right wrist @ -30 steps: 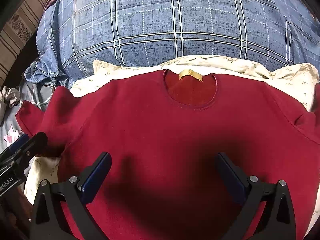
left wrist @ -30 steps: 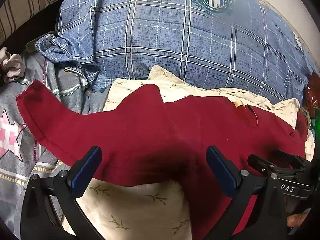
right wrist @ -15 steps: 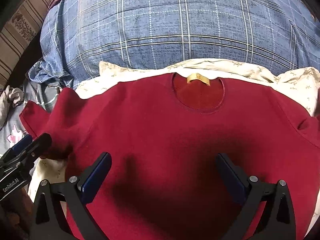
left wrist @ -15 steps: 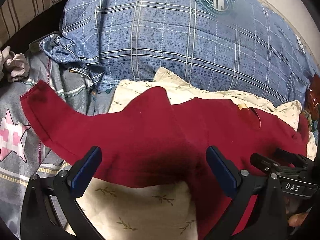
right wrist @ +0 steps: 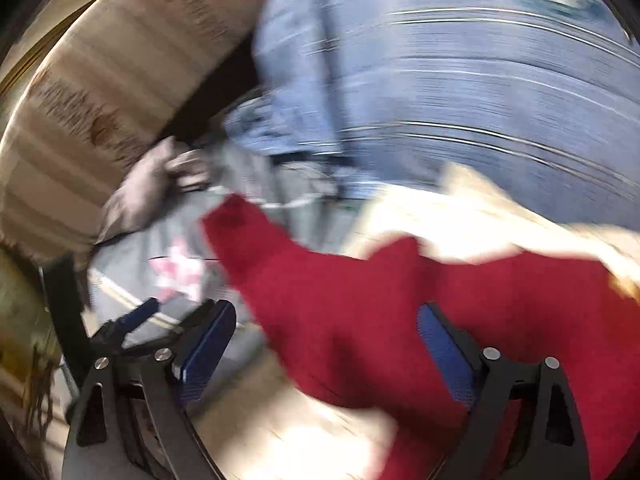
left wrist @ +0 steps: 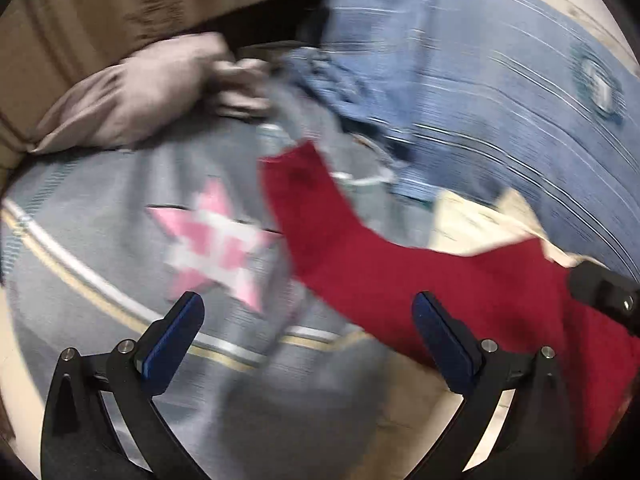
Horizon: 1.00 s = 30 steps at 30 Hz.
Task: Fold small clothes
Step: 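Reach the right tool to a sleeve cuff and close on it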
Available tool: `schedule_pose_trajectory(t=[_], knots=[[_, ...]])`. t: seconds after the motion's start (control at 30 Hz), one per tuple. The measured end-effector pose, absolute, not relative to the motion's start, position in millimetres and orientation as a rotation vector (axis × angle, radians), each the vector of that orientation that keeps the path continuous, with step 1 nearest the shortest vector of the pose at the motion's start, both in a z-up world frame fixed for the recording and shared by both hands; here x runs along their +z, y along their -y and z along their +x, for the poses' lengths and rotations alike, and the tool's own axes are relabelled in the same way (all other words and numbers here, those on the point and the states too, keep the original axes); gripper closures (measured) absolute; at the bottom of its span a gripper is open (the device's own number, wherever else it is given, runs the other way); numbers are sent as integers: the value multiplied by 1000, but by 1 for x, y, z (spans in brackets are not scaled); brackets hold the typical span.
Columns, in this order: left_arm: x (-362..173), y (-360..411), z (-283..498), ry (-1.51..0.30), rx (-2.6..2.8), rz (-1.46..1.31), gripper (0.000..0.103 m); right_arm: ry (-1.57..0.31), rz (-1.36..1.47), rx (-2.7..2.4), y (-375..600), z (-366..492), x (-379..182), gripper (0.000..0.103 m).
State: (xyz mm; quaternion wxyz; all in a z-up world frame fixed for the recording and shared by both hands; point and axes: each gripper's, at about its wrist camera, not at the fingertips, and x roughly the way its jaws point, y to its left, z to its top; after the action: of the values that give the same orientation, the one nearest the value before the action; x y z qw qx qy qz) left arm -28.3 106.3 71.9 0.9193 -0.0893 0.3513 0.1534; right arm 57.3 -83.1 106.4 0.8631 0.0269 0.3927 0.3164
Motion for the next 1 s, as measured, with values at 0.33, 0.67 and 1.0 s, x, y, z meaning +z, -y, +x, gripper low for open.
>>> schedule_pose_trajectory(t=[0.33,0.67,1.0], knots=[[66,-154,-39,-712,502,-141,0,-987,131,892,-57,138,83,11],[66,-156,-40,-704,480,-164,0,-1012,112,842,-88,140,65,92],[87,-112,-39,-657,369,-169,0,-685,165,667,120,45,201,93]])
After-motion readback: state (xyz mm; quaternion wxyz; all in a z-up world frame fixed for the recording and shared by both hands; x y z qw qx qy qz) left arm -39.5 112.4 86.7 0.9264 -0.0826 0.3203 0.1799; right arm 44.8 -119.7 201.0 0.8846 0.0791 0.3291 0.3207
